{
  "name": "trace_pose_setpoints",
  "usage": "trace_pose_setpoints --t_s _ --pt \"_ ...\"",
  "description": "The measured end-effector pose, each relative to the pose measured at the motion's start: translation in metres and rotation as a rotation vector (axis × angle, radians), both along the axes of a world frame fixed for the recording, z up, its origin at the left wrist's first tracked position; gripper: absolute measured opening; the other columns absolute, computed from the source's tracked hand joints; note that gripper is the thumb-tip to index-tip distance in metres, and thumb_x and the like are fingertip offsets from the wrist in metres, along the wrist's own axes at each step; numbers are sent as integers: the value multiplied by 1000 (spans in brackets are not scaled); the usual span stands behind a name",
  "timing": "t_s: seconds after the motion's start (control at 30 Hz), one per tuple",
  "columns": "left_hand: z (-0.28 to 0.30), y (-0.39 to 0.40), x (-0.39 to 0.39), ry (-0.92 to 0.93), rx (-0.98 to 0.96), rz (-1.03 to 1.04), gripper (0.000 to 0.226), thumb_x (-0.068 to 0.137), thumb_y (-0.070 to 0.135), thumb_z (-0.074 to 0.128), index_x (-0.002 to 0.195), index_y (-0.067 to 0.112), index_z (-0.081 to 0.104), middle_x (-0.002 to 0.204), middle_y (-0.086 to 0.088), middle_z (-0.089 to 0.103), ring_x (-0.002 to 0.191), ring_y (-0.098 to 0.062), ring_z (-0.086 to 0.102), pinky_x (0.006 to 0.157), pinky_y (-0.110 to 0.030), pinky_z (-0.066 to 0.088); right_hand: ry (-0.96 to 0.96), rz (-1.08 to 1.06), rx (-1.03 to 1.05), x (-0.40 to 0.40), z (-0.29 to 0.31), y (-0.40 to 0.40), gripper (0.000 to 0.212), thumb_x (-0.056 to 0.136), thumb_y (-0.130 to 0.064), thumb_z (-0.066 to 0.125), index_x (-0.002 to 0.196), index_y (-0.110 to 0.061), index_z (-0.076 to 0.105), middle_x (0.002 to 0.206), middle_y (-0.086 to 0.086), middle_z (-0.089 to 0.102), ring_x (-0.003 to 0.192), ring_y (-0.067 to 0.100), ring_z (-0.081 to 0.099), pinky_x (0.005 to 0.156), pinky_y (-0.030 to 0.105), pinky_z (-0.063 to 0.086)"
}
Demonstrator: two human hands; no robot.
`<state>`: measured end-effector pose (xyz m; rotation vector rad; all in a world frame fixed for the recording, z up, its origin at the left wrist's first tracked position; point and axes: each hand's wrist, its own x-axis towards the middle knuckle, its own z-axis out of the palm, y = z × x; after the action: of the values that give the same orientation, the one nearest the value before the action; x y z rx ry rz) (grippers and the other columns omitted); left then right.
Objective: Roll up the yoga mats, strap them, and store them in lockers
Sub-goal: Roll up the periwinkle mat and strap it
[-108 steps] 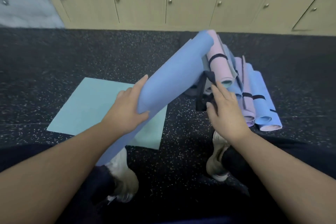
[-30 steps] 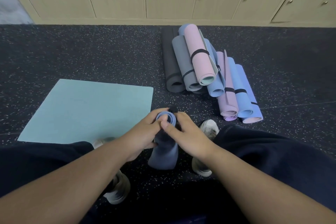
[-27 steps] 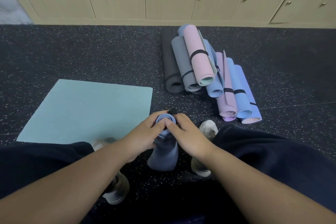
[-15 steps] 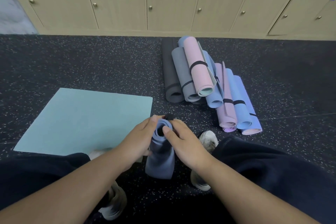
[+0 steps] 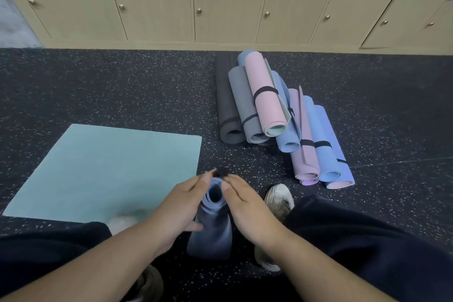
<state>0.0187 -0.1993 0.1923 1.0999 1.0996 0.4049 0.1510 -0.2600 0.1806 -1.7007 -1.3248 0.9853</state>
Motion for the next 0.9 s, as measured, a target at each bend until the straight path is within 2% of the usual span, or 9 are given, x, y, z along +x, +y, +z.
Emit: trace_pose_setpoints --t_s 0.1,0.37,0.5,0.6,0.67,0.7,0.77,0.83,0.9 --pt "-4 -4 5 6 -44 -3 20 93 46 51 103 55 65 126 17 60 118 -12 55 82 -46 56 34 -19 -29 4 -5 -1 24 102 -11 37 113 -16 58 101 -14 48 96 -8 48 87 0 27" --pt "0 -4 21 52 3 -79 26 94 40 51 109 60 56 124 30 53 119 -3 49 81 -40 57 139 -19 -130 19 -2 1 31 101 -10 37 120 -12 62 124 3 55 117 7 47 105 16 30" --pt "0 -3 33 150 201 -155 31 100 27 45 107 57 50 115 26 54 96 -1 55 77 -40 58 118 2 -167 24 0 2 31 102 -14 35 112 -9 63 107 -1 53 102 4 47 93 11 32" --pt "-3 -1 38 234 374 -280 36 102 18 38 120 49 40 114 27 50 97 1 51 93 -30 48 206 -24 -223 25 -2 2 33 100 -21 36 119 -14 62 118 -10 49 120 1 39 107 19 23" --pt "-2 5 36 250 442 -346 42 102 13 37 121 51 40 112 31 47 94 16 49 88 -15 44 275 -70 -236 22 2 2 43 87 -29 39 121 -18 63 131 -9 48 133 2 33 116 29 20" --pt "-2 9 34 259 499 -367 46 101 9 37 118 52 43 113 28 50 94 21 48 85 -8 41 252 -69 -211 22 1 0 50 78 -27 37 118 -17 65 133 -5 49 134 6 35 117 34 23" --pt "-7 16 28 278 604 -363 54 99 2 38 111 52 51 115 16 57 99 22 47 81 -1 35 94 -7 -141 22 -1 -3 56 72 -18 36 120 -9 64 131 3 51 127 8 42 114 25 27" --pt "-8 18 24 294 585 -353 51 100 3 38 102 50 59 111 17 59 92 17 50 74 -6 41 -106 103 -106 26 -4 -7 50 81 -8 46 130 -10 56 135 0 46 124 5 41 105 5 24" --pt "-5 17 23 306 559 -356 49 101 6 37 98 48 60 107 20 58 82 15 52 67 -12 44 -269 180 -98 30 -10 -9 52 85 -8 60 136 -12 49 137 -3 41 124 8 41 100 4 24"
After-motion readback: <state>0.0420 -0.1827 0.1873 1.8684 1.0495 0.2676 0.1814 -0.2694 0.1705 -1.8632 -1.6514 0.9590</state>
